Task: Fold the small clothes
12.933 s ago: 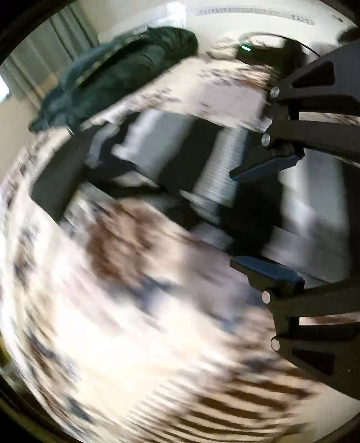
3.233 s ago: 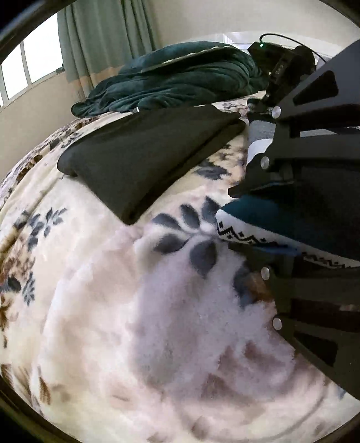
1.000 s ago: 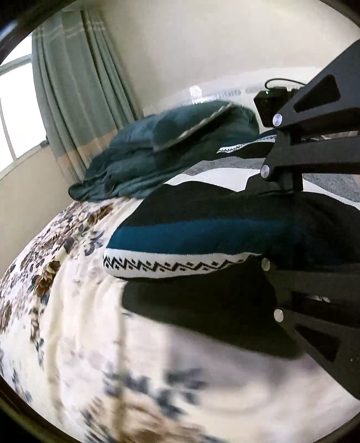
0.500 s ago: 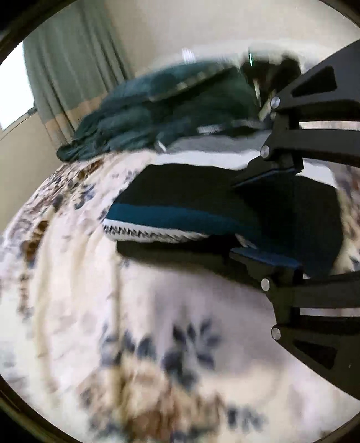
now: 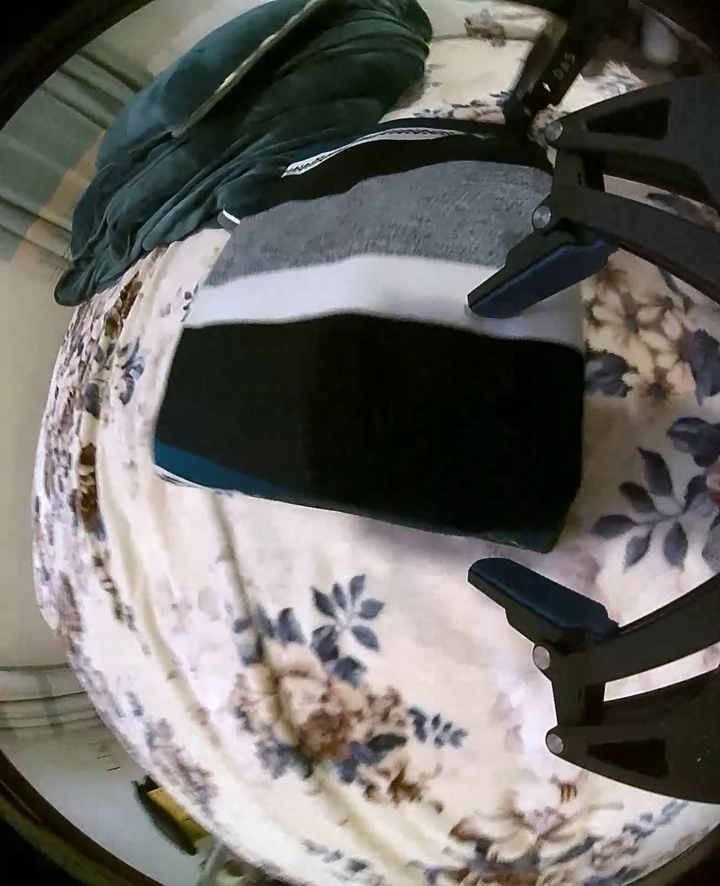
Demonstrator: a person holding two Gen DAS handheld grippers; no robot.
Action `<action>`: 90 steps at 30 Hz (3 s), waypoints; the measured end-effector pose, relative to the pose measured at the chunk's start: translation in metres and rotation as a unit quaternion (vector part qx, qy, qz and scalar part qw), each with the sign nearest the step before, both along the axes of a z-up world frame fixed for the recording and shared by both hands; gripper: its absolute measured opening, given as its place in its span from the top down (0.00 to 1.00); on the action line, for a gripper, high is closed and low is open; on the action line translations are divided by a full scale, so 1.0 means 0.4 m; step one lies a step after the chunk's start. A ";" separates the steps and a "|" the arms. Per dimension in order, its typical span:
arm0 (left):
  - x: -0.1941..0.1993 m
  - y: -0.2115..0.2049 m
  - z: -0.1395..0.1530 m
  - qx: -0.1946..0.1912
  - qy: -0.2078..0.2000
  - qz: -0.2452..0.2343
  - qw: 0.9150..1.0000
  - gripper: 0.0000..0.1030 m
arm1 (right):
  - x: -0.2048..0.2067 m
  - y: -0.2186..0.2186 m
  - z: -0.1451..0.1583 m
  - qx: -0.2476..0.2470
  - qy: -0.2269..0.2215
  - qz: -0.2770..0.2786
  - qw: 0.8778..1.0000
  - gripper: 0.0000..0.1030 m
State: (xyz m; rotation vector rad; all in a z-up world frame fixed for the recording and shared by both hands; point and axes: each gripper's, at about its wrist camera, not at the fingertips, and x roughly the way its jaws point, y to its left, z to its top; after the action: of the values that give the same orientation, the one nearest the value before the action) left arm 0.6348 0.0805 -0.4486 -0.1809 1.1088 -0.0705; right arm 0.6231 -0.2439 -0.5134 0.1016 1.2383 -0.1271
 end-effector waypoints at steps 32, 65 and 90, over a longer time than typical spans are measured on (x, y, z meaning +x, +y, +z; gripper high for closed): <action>-0.632 -0.130 0.766 0.061 -0.115 -0.029 0.991 0.14 | -0.764 0.155 1.007 -0.109 -0.192 -0.009 0.975 0.00; -0.987 -0.079 1.068 0.075 -0.194 0.008 0.978 0.00 | -1.169 0.208 1.371 -0.096 -0.271 0.029 0.957 0.00; -0.992 -0.073 1.085 0.084 -0.198 0.012 0.977 0.00 | -1.178 0.216 1.385 -0.088 -0.276 0.037 0.956 0.00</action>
State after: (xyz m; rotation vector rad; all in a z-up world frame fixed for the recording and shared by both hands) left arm 0.2381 0.0512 -0.0146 -0.0262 0.7102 0.0100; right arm 0.1520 -0.1575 0.0405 -0.0643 0.6674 -0.1318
